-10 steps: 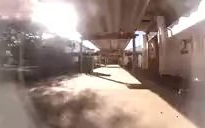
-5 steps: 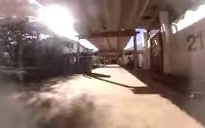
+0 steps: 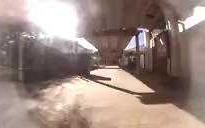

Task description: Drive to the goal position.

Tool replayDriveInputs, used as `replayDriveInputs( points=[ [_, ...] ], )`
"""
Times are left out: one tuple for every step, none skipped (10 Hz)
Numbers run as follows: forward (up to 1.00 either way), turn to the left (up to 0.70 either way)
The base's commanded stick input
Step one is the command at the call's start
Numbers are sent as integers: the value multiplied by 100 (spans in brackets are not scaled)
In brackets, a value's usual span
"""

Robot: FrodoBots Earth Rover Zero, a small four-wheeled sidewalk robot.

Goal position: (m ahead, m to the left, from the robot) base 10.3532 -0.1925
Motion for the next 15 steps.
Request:
replayDriveInputs(
  points=[
    [100,1],
    [100,1],
    [100,1],
    [100,-7],
    [100,-17],
    [100,-39],
    [100,-39],
    [100,-30],
    [100,-11],
    [100,1],
    [100,1],
    [100,1],
    [100,1],
    [100,1],
    [100,1]
  ],
)
